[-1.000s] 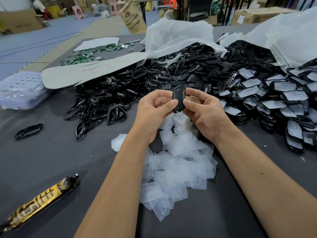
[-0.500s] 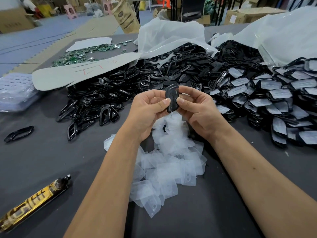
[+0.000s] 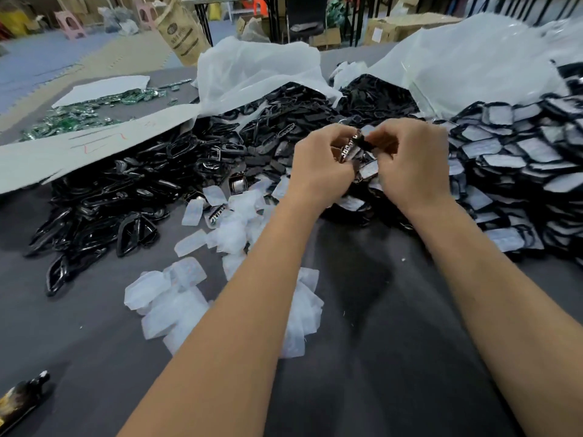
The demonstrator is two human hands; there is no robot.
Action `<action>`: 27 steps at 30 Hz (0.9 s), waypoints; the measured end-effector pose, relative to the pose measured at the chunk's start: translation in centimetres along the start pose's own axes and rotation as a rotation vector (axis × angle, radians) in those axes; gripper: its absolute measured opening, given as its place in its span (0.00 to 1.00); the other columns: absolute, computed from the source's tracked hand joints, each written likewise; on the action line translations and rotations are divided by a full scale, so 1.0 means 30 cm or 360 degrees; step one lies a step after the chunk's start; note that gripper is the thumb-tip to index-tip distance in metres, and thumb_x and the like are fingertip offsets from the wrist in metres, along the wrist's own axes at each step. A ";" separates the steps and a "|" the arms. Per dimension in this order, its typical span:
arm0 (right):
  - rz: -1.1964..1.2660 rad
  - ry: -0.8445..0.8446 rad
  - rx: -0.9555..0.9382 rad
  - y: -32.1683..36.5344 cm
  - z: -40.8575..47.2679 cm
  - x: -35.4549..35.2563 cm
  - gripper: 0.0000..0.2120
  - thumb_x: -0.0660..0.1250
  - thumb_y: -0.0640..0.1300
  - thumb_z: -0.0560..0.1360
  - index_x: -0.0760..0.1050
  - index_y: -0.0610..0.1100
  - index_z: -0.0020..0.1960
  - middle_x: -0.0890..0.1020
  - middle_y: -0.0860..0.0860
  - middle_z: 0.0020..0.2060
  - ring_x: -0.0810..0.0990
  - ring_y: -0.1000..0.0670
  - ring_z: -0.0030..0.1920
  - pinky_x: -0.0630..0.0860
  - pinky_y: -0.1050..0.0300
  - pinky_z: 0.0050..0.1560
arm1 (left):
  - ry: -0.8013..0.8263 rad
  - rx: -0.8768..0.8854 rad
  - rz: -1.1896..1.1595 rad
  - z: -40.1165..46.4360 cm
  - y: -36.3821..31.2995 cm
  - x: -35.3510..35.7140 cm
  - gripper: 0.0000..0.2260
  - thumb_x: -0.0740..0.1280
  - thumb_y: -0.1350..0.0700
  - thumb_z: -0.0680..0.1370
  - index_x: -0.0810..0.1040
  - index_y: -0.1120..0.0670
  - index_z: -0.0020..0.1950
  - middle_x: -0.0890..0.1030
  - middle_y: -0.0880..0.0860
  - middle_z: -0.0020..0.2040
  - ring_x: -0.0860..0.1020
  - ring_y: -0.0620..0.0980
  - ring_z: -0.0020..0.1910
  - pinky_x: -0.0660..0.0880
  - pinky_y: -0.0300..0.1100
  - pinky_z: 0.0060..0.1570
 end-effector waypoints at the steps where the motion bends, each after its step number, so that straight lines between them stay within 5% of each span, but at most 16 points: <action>1: -0.0140 0.0005 -0.0006 -0.018 0.009 -0.015 0.14 0.68 0.31 0.73 0.87 0.42 0.53 0.88 0.45 0.48 0.85 0.45 0.50 0.79 0.54 0.56 | 0.0033 0.0075 0.0132 0.005 -0.023 0.036 0.20 0.73 0.65 0.72 0.84 0.55 0.63 0.85 0.51 0.53 0.82 0.49 0.54 0.74 0.35 0.57; 3: -0.0338 0.0117 0.0037 -0.059 0.019 -0.021 0.15 0.67 0.30 0.72 0.87 0.42 0.53 0.87 0.42 0.49 0.84 0.39 0.52 0.78 0.51 0.55 | 0.0155 0.0134 0.0336 0.013 -0.040 0.098 0.19 0.71 0.63 0.72 0.84 0.55 0.63 0.86 0.55 0.57 0.81 0.53 0.59 0.71 0.33 0.57; 6: -0.0466 0.0384 0.0114 -0.109 0.021 0.000 0.16 0.67 0.30 0.71 0.88 0.44 0.52 0.87 0.41 0.50 0.82 0.37 0.55 0.79 0.48 0.58 | 0.0300 0.0137 0.0496 0.013 -0.041 0.155 0.14 0.74 0.57 0.73 0.86 0.55 0.58 0.86 0.57 0.53 0.81 0.57 0.56 0.75 0.47 0.58; 11: -0.0422 0.0285 0.0082 -0.090 0.053 0.013 0.17 0.63 0.30 0.74 0.87 0.44 0.50 0.87 0.43 0.48 0.84 0.41 0.52 0.79 0.52 0.57 | -0.0021 -0.0016 0.0518 -0.012 0.008 0.082 0.19 0.67 0.66 0.69 0.86 0.56 0.57 0.83 0.58 0.57 0.78 0.57 0.59 0.74 0.43 0.56; 17: -0.0302 0.0375 -0.0034 0.036 0.106 0.141 0.16 0.64 0.33 0.75 0.87 0.46 0.52 0.88 0.46 0.50 0.84 0.42 0.53 0.80 0.50 0.58 | -0.0175 -0.0200 0.0643 -0.003 0.091 -0.070 0.15 0.66 0.66 0.68 0.86 0.57 0.50 0.85 0.56 0.51 0.80 0.58 0.55 0.75 0.49 0.58; 21: -0.0381 0.0628 -0.0115 0.089 0.135 0.255 0.17 0.67 0.32 0.74 0.85 0.46 0.58 0.86 0.45 0.54 0.82 0.42 0.59 0.80 0.49 0.59 | -0.0256 -0.0397 0.0895 0.007 0.187 -0.170 0.13 0.66 0.63 0.72 0.84 0.57 0.54 0.83 0.57 0.55 0.78 0.58 0.58 0.73 0.50 0.63; 27: -0.0655 0.0920 -0.0278 0.125 0.138 0.395 0.20 0.66 0.35 0.79 0.78 0.48 0.68 0.76 0.41 0.63 0.70 0.39 0.68 0.76 0.44 0.65 | -0.0196 -0.0528 0.0829 0.031 0.252 -0.205 0.18 0.66 0.66 0.72 0.81 0.55 0.60 0.81 0.55 0.59 0.77 0.56 0.60 0.78 0.49 0.57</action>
Point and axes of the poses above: each hand's wrist, its own z-axis towards the middle knuckle, its own x-axis out of the palm, y = z × x, the point moved 6 cm from there along z, towards the middle knuckle
